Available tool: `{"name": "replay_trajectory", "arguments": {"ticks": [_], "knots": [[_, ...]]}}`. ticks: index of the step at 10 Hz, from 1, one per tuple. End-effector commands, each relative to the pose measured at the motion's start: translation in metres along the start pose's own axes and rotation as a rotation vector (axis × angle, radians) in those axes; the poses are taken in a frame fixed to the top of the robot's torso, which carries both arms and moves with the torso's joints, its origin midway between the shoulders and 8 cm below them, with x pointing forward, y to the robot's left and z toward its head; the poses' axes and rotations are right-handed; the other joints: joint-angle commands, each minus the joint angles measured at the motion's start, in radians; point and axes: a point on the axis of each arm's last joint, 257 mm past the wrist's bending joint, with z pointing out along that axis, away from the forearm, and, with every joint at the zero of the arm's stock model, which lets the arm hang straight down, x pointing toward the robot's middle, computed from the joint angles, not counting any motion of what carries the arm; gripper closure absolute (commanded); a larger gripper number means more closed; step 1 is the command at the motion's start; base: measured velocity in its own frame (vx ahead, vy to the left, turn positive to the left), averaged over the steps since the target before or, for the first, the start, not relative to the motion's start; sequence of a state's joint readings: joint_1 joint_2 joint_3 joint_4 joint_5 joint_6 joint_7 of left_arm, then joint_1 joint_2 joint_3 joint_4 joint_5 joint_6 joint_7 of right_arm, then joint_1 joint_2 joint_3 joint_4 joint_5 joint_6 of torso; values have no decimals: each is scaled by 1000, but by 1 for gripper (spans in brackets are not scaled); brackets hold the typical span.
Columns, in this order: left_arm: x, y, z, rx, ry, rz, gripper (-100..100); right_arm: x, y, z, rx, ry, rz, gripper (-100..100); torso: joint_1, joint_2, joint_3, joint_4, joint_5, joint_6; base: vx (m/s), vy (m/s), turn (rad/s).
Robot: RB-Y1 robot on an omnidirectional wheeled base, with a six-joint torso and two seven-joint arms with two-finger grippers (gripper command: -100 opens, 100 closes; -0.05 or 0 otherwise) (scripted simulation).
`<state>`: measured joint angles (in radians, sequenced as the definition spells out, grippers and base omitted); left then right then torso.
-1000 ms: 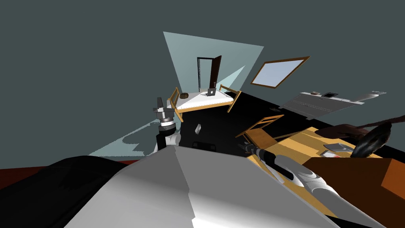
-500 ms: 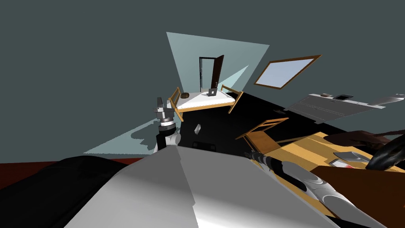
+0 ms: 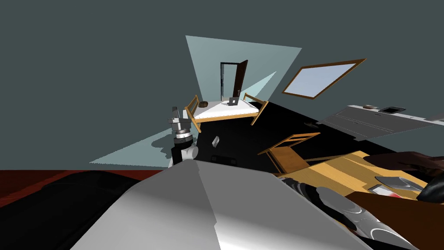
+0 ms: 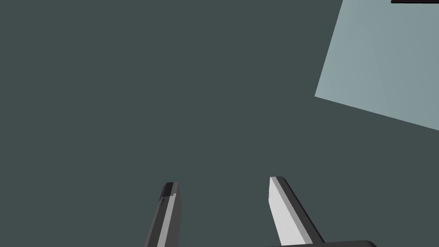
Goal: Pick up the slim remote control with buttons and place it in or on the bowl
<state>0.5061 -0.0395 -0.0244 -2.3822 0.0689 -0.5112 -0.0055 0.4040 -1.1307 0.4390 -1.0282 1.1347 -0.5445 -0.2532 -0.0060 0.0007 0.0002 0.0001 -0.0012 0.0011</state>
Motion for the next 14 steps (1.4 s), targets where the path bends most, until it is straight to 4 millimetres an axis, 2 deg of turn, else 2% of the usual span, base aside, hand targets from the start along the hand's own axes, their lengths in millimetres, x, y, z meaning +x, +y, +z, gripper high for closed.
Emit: {"name": "replay_trajectory", "arguments": {"ticks": [1,3,5,6,8,10,11,12,14], "knots": [[0,0,0,0,0,0,0,17,-5,0,5,32,8,-100,0,0,0,0,0,0,4,-82,30],[0,0,0,0,0,0,0,59,-1,0,4,123,14,-100,2,1,0,0,0,0,4,-71,46],[0,0,0,0,0,0,0,90,8,1,-7,189,19,-100,0,1,1,0,0,0,-2,-107,48],[0,0,0,0,0,0,0,90,8,1,-7,189,19,-100,0,2,1,0,0,0,4,-57,13],[0,0,0,0,0,0,0,112,23,7,-29,230,25,-100,4,0,0,0,1,0,13,-56,29],[0,0,0,0,0,0,0,109,22,5,-25,226,26,-100,4,0,0,0,1,0,4,-37,9],[0,0,0,0,0,0,0,110,22,5,-26,227,26,0,6,1,0,0,1,0,0,0,0],[0,0,0,0,0,0,0,113,25,10,-22,227,57,-100,7,1,0,0,1,0,-55,-15,214],[0,0,0,0,0,0,0,115,27,15,-19,228,89,-100,6,6,3,1,1,0,-101,-18,209]]}}
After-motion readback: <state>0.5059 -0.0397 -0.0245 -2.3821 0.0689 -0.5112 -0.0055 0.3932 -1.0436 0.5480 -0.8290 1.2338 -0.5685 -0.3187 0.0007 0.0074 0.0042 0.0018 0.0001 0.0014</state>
